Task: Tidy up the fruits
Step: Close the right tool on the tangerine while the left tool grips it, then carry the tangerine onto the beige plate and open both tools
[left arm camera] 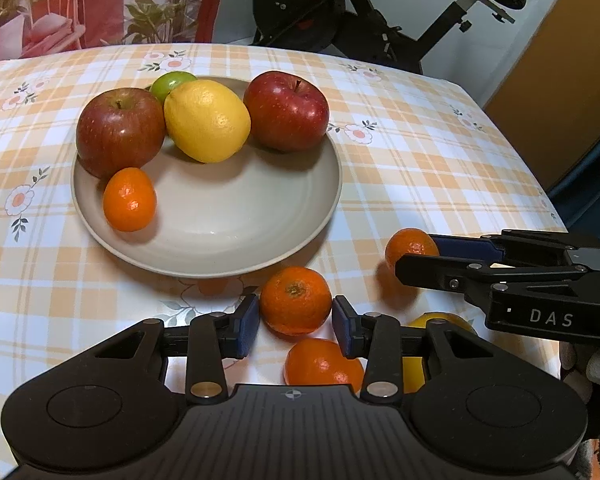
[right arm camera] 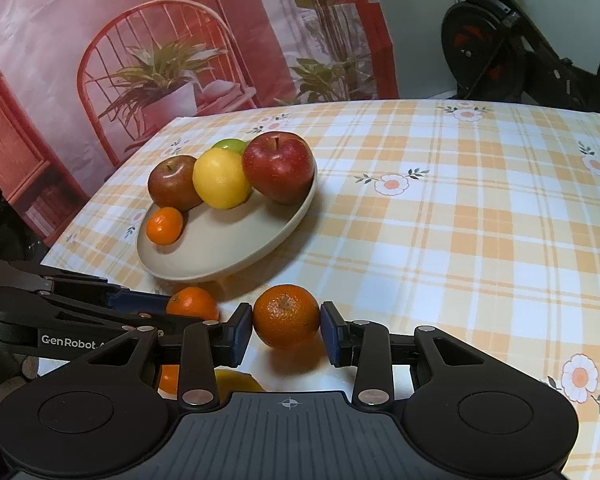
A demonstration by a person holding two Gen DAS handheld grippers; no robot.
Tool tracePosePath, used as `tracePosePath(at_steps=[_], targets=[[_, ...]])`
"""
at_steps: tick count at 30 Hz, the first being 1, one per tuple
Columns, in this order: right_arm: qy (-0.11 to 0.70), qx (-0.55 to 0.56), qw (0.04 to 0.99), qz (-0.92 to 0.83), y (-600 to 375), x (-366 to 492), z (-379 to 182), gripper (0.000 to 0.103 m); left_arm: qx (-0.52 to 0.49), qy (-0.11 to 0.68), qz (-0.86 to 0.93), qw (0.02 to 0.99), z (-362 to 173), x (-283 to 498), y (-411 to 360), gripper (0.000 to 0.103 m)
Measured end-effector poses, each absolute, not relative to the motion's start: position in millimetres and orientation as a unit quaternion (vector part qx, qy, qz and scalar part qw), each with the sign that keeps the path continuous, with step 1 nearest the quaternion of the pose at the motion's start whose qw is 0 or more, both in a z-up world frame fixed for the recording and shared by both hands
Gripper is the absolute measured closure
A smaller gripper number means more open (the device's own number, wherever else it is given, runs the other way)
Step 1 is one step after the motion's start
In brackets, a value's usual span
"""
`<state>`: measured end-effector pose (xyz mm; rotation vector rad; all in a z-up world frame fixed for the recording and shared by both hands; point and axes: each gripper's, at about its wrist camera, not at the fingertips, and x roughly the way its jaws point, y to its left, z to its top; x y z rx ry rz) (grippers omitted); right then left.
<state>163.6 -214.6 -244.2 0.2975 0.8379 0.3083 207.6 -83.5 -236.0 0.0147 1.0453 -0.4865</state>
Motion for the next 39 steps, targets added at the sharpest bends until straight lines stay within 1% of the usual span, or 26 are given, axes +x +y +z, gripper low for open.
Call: tracePosePath(at_steps=[8,20,27,39], targets=[[0.395,0.137,0.897,0.144,-216.5,163.6,-241.9,0.069,0.000,0.479,-0.240,0.845,-224.4,203.0,-76.4,0.062],[0.363,0.079,0.915,0.160,-199.3,183.5,-218.5,0.069,-0.010,0.417,-0.224,0.881,-187.2,206.7,-46.3,0.062],[0.362,0.046,0.917,0.161,-185.2,214.7,-213.2,0.069,-0.004,0.416,-0.181,0.891,-194.1,231.6,-33.1,0.062],[0.378,0.028,0.911,0.161,-170.9,238.9,-223.4,0.069,0.009,0.398,-0.183,0.899,-189.2,250.8,-32.1,0.061]])
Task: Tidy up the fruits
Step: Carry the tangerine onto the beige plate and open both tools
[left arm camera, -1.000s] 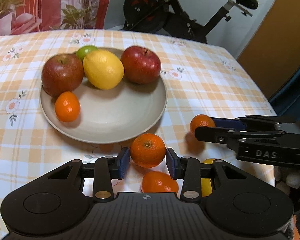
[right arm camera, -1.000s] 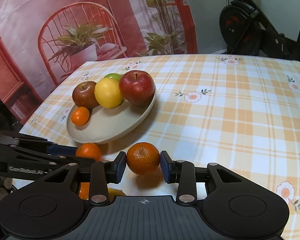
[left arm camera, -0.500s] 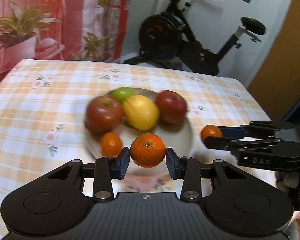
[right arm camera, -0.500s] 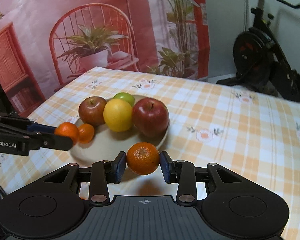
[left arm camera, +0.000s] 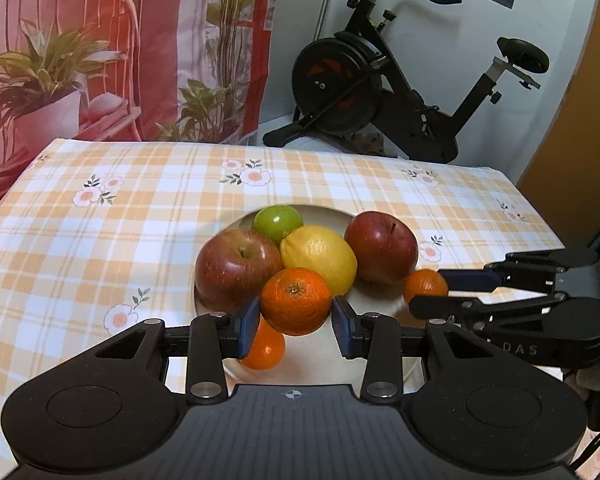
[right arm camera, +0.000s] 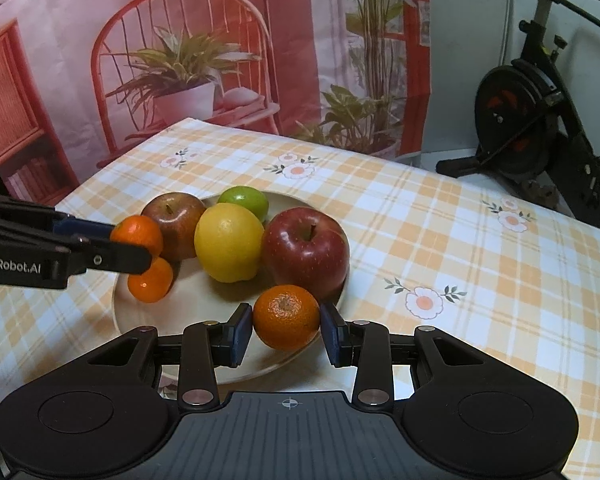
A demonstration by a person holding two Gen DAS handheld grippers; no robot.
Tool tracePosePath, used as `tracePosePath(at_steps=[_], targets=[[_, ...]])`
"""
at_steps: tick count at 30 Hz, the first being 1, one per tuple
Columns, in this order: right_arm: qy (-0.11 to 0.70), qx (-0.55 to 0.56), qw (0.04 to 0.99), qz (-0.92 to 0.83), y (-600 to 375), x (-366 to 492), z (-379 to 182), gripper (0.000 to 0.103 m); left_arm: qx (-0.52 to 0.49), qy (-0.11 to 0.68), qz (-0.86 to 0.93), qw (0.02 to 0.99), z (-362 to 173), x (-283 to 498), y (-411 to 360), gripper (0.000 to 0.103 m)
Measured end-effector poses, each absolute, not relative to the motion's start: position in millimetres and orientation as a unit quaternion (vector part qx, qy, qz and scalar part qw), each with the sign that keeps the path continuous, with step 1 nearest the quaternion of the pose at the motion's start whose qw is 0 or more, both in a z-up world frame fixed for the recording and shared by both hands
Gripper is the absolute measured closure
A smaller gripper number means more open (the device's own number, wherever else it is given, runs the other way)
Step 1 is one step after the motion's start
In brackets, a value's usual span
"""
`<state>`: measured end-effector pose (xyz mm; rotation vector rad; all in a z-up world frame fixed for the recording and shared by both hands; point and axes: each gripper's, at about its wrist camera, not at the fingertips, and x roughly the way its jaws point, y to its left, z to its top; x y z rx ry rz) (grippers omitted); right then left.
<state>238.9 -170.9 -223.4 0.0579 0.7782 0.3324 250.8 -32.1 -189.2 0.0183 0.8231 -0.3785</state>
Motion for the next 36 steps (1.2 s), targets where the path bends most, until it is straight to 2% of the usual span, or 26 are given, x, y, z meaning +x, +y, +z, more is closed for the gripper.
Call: tracePosePath(at_steps=[8,16,36], targets=[[0.380,0.028,0.910,0.162,-171.0,240.6,-228.4,0.069,0.000,0.391,-0.178,0.903,-181.8,262.5,-27.6,0.062],[0.383,0.020,0.908,0.167,-163.7,243.8,-232.7,0.069,0.011,0.370,-0.208,0.905,-170.7,291.3,-54.4,0.062],[0.386,-0.013,0.904,0.182,-154.6,252.8,-238.9,0.068,0.038,0.412,-0.215,0.885,-201.4,340.7,-83.1,0.061]])
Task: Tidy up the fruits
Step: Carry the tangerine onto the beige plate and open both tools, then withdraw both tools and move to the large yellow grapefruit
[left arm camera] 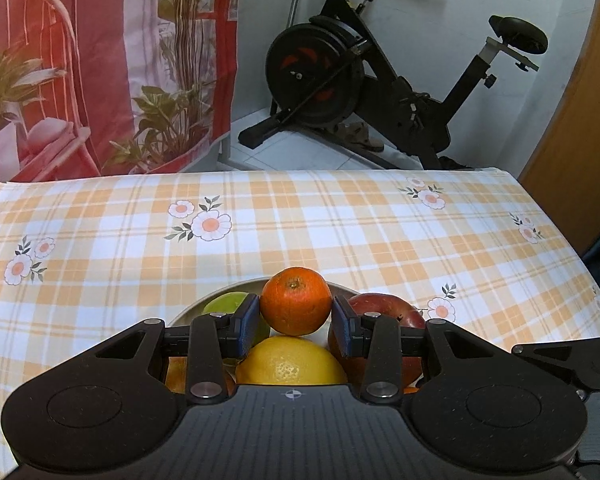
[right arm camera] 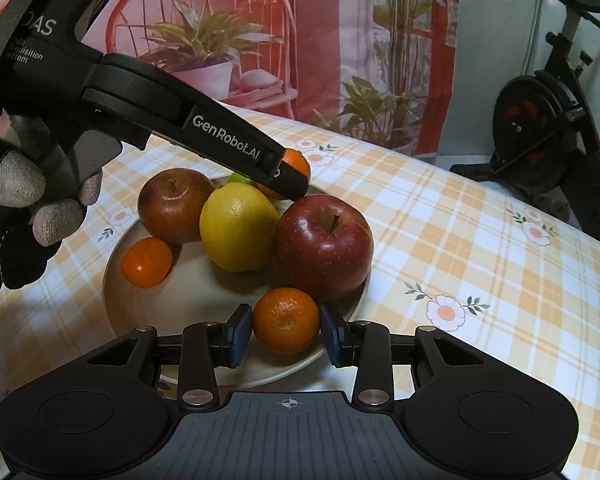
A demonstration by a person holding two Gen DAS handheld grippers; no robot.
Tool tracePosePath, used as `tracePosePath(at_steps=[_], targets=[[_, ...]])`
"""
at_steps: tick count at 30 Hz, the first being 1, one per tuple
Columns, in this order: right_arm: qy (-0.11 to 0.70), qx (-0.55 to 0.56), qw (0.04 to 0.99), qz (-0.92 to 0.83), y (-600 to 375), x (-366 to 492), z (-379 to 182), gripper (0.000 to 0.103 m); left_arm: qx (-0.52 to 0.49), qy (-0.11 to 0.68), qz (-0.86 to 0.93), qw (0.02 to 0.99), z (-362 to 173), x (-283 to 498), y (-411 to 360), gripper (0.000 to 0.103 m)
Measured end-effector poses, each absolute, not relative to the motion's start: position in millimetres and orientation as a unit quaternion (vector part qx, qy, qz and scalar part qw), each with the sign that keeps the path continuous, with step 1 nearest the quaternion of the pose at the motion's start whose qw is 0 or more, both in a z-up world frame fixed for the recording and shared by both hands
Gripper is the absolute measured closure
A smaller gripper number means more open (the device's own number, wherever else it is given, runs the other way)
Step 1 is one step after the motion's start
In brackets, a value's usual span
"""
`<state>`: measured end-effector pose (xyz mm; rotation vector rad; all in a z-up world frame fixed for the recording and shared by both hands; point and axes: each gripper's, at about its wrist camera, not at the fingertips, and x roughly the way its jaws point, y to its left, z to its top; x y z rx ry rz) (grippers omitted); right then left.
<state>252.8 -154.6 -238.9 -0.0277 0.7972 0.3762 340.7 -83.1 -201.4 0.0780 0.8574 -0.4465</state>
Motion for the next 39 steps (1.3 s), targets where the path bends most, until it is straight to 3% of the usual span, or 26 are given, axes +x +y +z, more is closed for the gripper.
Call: tracePosePath(at_steps=[13,24,29,34,37,39], targets=[[0.387,-0.015,0.906,0.173,-152.4,252.1,-235.6,0.067,0.020,0.412,-0.212,0.886,-196.5,338.1,-76.6,0.060],[0.344,0.022,0.926,0.151,-171.1,215.7,-210.9,0.067,0.017,0.384,-0.197,0.902,-165.8,292.5,-61.0,0.059],[0.315,0.058,0.939,0.125,-180.6,187.5,-198.4,0.057,0.021,0.364,-0.185,0.913,-153.8,260.9,-55.7,0.059],[0.303,0.064,0.944,0.110,-181.4,160.4,-195.0,0.053,0.037,0.349,-0.165,0.922,-146.1,230.0,-55.2,0.058],[0.297,0.071,0.947,0.099,-182.4,143.7,-194.8,0.052,0.042,0.342,-0.158,0.925,-143.2,211.3,-55.5,0.055],[0.294,0.077,0.949,0.088,-182.3,134.4,-195.1,0.051,0.051,0.333,-0.153,0.929,-141.7,199.1,-58.2,0.047]])
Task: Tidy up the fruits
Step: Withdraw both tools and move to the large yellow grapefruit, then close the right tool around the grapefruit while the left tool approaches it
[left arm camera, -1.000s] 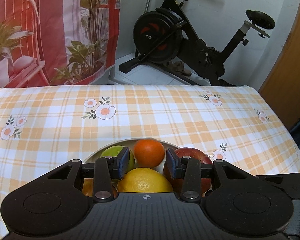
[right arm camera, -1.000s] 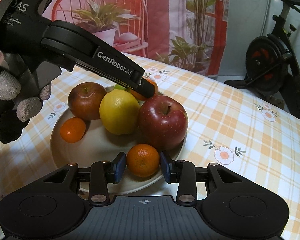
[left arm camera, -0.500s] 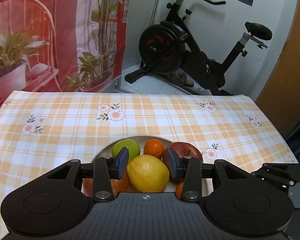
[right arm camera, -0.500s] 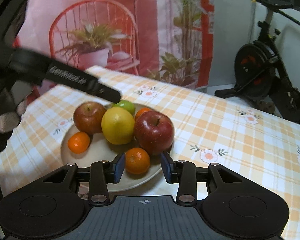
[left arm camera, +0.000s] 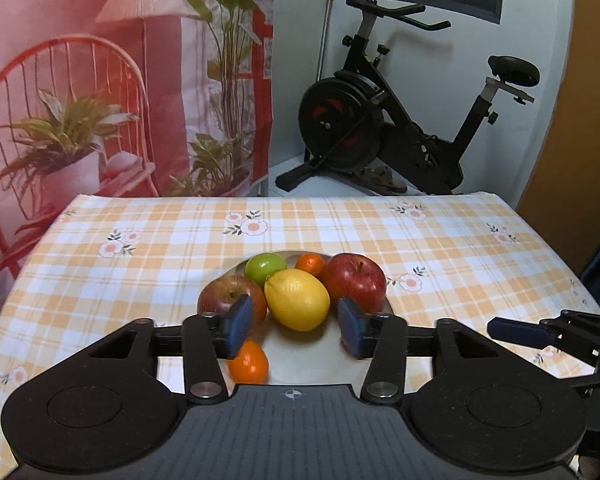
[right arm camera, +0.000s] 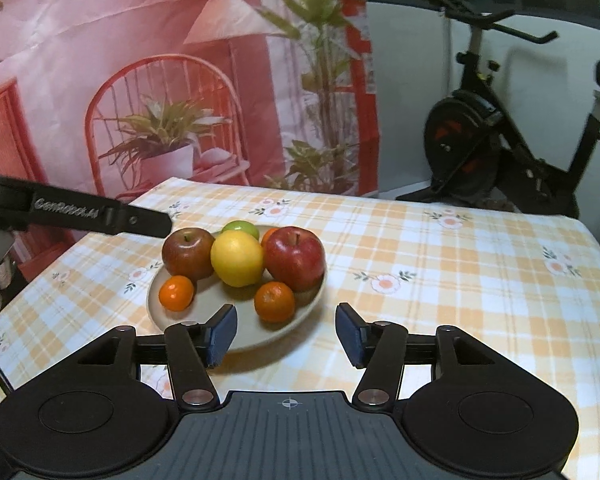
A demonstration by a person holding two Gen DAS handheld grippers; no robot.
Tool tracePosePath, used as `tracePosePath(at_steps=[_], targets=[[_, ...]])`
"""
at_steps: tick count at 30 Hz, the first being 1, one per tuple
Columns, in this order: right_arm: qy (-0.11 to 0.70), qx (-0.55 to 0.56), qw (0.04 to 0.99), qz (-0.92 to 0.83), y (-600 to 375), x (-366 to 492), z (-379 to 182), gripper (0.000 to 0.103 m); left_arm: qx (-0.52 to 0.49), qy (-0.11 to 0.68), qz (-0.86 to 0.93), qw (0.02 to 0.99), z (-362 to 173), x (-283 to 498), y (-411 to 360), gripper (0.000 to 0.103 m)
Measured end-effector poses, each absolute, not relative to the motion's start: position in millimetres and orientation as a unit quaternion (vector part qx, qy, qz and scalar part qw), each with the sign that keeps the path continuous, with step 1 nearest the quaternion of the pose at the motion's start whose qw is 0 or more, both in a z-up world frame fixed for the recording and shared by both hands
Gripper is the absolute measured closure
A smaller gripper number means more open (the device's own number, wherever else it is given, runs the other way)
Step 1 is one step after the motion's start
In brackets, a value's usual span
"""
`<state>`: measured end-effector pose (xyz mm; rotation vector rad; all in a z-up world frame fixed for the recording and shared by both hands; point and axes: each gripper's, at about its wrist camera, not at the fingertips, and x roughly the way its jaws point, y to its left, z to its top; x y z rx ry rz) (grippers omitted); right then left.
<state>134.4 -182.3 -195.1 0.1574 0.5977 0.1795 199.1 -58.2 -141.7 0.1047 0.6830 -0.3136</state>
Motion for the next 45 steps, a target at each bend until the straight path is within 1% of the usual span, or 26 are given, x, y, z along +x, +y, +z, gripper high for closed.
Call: tracePosePath(at_steps=[3,5,9,12,19,28,36,45], targets=[[0.291,0.088,0.950,0.077,-184.1,120.8,-196.4,0.050,0.054,0.325,-0.151,0.932,-140.0,184.9,-61.7,0.046],[0.289,0.087,0.951,0.068,-183.2,111.5,-197.7,0.045,0.056,0.320,-0.153,0.933,-139.4,177.1,-65.7,0.043],[0.291,0.083,0.952,0.050,-184.0,93.3,-202.6,0.045,0.066,0.307,-0.159,0.936,-139.8,160.4,-72.2,0.036],[0.300,0.083,0.949,0.044,-185.6,82.6,-207.5,0.045,0.059,0.306,-0.160,0.937,-142.4,155.3,-72.6,0.033],[0.322,0.097,0.940,0.052,-181.5,71.4,-218.1,0.044,0.050,0.311,-0.145,0.938,-152.6,149.6,-65.7,0.032],[0.349,0.115,0.928,0.069,-175.7,69.3,-227.0,0.044,0.013,0.305,-0.149,0.941,-158.1,146.8,-54.8,0.032],[0.372,0.138,0.914,0.080,-177.7,71.7,-235.5,0.044,0.014,0.300,-0.156,0.941,-161.9,144.1,-57.2,0.032],[0.380,0.168,0.906,0.080,-184.8,73.1,-243.0,0.045,0.016,0.308,-0.166,0.937,-166.7,144.3,-57.8,0.032]])
